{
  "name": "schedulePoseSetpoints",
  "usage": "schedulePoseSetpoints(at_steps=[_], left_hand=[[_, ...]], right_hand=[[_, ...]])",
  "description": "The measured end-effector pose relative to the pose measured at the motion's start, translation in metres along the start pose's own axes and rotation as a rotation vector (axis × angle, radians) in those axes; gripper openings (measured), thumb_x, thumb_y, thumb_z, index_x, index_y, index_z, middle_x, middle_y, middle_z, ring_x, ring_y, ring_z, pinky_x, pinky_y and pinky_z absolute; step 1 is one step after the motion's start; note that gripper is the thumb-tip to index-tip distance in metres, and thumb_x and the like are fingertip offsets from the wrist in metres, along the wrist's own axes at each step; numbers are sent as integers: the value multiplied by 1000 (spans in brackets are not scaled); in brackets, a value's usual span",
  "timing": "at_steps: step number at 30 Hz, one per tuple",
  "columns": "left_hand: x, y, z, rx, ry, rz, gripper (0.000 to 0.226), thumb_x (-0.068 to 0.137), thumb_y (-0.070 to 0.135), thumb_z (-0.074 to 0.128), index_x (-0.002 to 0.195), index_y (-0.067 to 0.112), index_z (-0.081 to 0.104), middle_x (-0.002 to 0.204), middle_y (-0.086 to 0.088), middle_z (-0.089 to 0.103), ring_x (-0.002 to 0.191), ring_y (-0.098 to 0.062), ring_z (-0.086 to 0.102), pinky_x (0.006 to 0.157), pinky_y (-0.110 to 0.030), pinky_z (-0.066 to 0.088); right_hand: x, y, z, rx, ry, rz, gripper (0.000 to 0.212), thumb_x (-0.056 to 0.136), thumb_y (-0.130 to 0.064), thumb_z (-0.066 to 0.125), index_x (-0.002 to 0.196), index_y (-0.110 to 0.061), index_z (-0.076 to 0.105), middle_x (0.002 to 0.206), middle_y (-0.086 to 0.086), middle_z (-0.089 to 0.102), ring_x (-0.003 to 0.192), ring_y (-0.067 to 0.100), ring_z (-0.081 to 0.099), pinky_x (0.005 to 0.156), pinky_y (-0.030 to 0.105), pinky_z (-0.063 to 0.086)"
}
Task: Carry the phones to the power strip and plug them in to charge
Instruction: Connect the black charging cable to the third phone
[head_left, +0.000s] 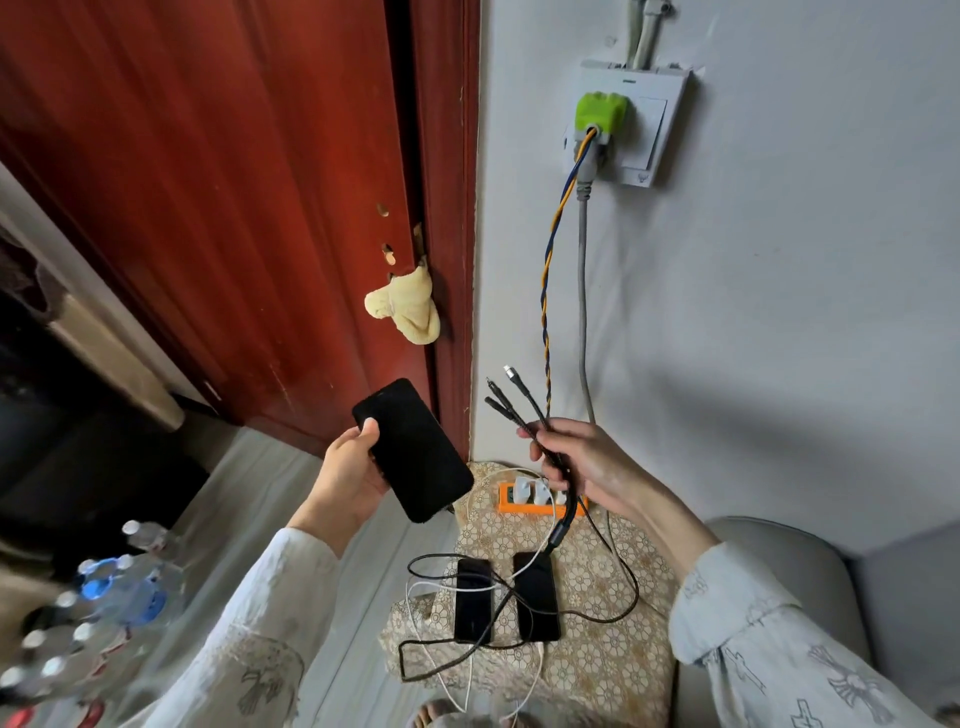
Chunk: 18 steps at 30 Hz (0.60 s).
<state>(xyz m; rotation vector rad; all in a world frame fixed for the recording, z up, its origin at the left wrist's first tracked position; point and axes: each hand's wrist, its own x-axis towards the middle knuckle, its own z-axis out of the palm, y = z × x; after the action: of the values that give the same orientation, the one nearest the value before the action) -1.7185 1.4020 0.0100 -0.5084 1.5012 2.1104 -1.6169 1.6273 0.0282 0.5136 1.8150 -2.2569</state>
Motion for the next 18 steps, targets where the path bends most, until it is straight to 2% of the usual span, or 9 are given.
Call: schedulePoseSetpoints(at_steps=[3,6,7,10,12,15,18], left_hand=[[-2,2,4,-70,29,-2,39,97,19,39,134,6,37,135,-12,50,119,-29,52,90,-40,44],[-4,5,7,-122,45,9,34,97,18,39,129,5,40,130,-10,53,112,-26,55,86,-38,46],[-4,7,8,-135,49,13,31,97,18,39,126,6,42,127,-10,54,109,-25,56,82,-36,47],[-5,10,9,-161,75,23,24,97,18,40,118,8,45,120,-8,56,105,-23,56,73,-32,48],[-5,12,9,-186,91,23,23,97,18,40,118,9,45,117,-7,56,102,-22,57,68,-30,49],[-5,14,10,-250,108,14,18,97,18,40,113,11,46,115,-6,57,91,-18,60,62,-29,49],[-5,16,12,-309,116,12,21,97,18,40,116,11,47,119,-5,57,94,-19,60,60,-29,48]], right_hand=[[-3,2,6,-136,-27,-72,21,91,-19,51,104,-4,59,60,-8,54,40,6,34,36,17,28],[-4,4,10,-119,-6,-135,19,90,-18,53,102,-30,62,54,-7,50,36,6,34,34,17,29],[-4,4,12,-112,-3,-149,20,91,-16,52,101,-30,61,55,-7,50,37,7,36,35,18,31],[-4,3,20,-108,4,-164,14,91,-8,48,93,-12,61,68,0,60,47,9,48,38,18,36],[-5,2,24,-63,25,-139,15,91,-3,47,89,-7,61,76,3,65,53,8,52,40,17,35],[-6,1,26,-11,38,-148,12,89,-5,50,84,-5,61,71,1,67,49,6,47,40,16,32],[-8,-1,27,12,37,-189,14,87,-8,55,77,-9,63,64,4,64,41,6,38,37,15,29]])
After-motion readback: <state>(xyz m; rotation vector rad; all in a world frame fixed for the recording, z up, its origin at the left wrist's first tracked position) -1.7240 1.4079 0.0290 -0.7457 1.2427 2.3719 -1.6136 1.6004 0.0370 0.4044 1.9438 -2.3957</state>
